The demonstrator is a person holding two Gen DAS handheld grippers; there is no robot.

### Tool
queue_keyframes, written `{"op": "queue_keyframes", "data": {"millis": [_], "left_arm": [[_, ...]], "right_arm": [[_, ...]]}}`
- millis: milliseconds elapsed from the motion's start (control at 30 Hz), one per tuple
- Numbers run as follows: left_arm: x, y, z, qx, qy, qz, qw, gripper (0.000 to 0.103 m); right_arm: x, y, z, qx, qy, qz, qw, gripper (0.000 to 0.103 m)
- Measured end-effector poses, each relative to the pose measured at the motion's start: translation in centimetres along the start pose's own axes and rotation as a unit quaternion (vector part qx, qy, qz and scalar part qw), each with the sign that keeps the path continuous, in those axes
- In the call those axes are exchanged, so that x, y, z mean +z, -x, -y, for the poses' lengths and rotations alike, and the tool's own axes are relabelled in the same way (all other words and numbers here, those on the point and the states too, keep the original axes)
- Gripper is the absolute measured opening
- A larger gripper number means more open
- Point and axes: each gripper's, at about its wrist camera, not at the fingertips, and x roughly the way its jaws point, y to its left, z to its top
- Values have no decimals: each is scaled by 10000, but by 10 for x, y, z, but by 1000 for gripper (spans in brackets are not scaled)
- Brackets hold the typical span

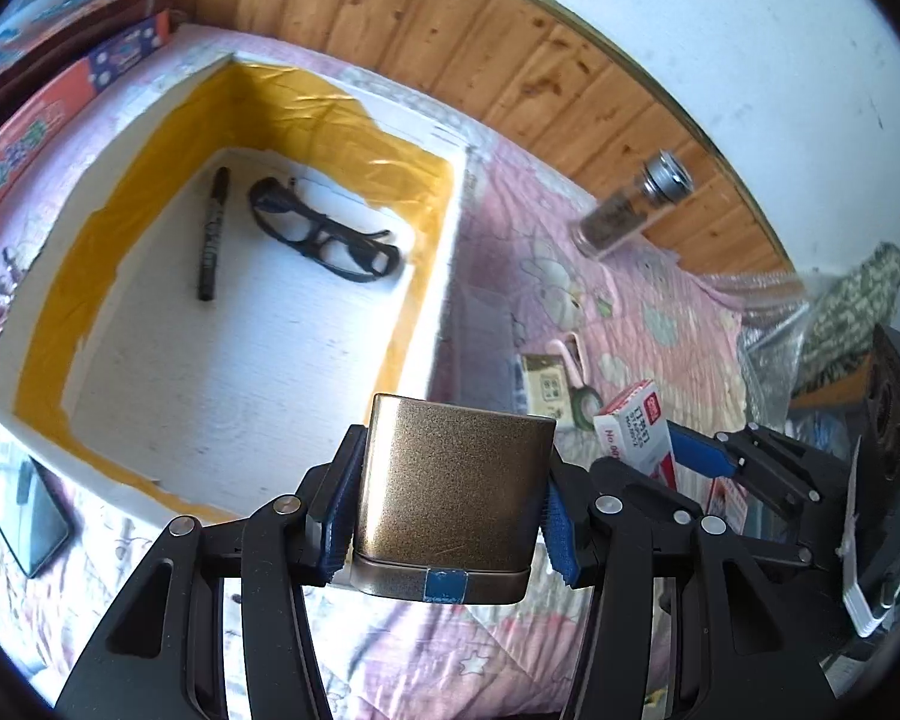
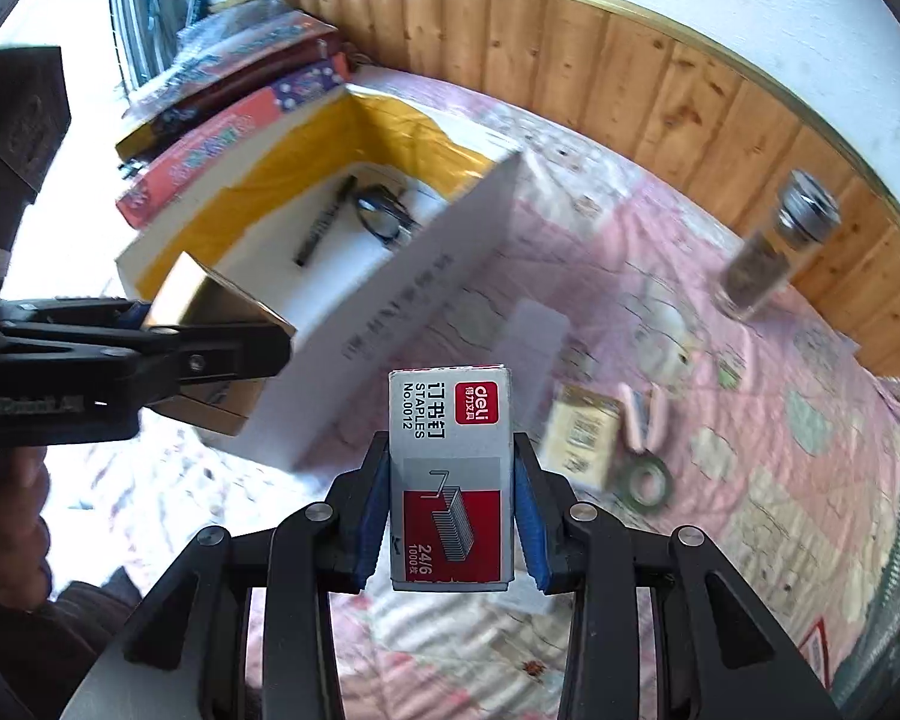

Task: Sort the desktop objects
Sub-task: 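Carry the gold box and staple box with both tools into the white box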

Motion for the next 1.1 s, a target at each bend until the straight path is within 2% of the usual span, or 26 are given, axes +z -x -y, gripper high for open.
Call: {"op": "queue_keyframes", "data": {"millis": [233, 633, 1100], "left_arm": [[10, 13, -37, 221, 468, 190, 9985, 53], [28, 18, -89, 1022, 905, 292, 9902, 53], [51, -3, -113, 1455, 923, 48, 9850, 54]], "right_arm": [[35, 3, -32, 307, 369, 180, 9987, 39], [79, -13, -75, 757, 984, 268, 9919, 39], [105, -70, -93, 1048, 1200, -151, 9871, 39]]}}
